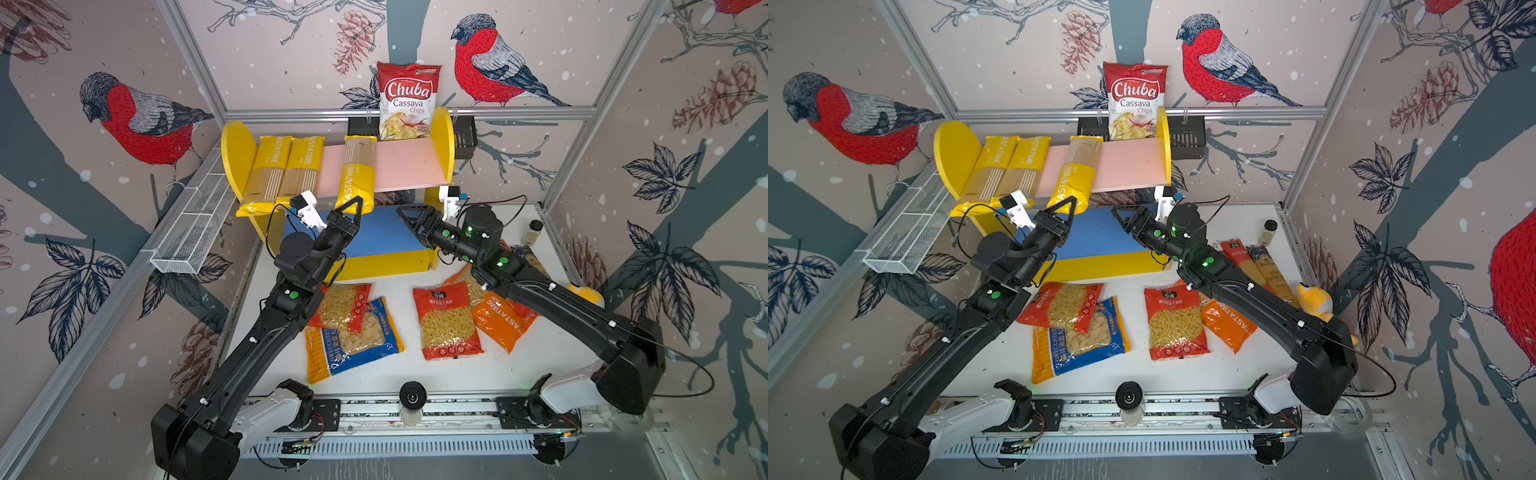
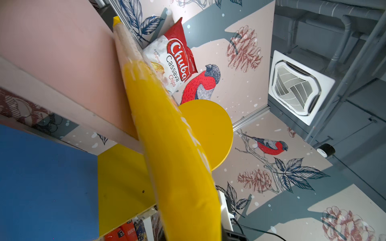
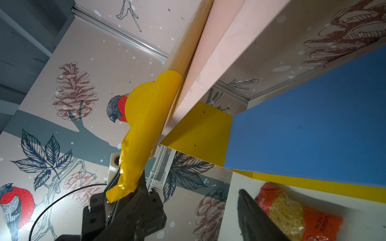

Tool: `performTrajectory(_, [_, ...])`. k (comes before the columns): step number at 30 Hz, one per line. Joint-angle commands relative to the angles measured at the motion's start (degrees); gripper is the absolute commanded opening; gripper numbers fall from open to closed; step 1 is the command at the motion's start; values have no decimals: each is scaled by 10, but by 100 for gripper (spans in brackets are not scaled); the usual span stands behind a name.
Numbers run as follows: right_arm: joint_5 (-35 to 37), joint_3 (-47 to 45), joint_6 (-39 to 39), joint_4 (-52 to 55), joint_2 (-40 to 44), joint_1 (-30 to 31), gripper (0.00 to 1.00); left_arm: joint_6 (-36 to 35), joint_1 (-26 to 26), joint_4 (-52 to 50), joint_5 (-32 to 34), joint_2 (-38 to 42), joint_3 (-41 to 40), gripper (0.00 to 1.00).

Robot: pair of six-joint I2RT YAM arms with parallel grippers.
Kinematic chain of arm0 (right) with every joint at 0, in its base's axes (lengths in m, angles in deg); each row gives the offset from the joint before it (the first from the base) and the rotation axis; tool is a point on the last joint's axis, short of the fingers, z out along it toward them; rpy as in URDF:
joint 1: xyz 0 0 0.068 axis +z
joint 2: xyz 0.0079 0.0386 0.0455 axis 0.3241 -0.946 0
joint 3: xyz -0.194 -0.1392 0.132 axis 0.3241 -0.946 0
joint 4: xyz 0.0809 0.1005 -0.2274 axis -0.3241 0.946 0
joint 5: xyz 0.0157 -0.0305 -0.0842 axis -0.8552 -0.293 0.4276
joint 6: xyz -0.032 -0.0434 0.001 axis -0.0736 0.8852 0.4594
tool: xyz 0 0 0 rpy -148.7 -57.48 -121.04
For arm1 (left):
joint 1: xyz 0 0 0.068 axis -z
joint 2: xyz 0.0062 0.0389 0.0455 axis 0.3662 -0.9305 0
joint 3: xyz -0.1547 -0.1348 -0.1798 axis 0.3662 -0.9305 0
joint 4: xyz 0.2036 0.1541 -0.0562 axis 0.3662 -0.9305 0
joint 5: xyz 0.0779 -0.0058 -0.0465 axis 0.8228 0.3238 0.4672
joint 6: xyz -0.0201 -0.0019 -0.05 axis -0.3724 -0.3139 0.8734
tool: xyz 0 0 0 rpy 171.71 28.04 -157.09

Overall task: Arrange pasta packages on shelves
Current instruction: Move the pasta bag to the shelf.

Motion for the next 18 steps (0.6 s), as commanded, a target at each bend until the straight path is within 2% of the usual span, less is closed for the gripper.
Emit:
performTrajectory(1, [9,-10,6,-24,10,0,69,-8,-14,18,12,5,9,6])
performTrajectory(5, [10,-19,6,-27,12,1,69,-18,-26,8,36,24,-3,0])
performTrajectory(9, [7,-25,5,-31,10,1,68,-17,-44,14,48,42,-24,0])
performTrajectory(18, [6,-29,3,-36,6,7,68,10,-49,72,96,54,-70,0])
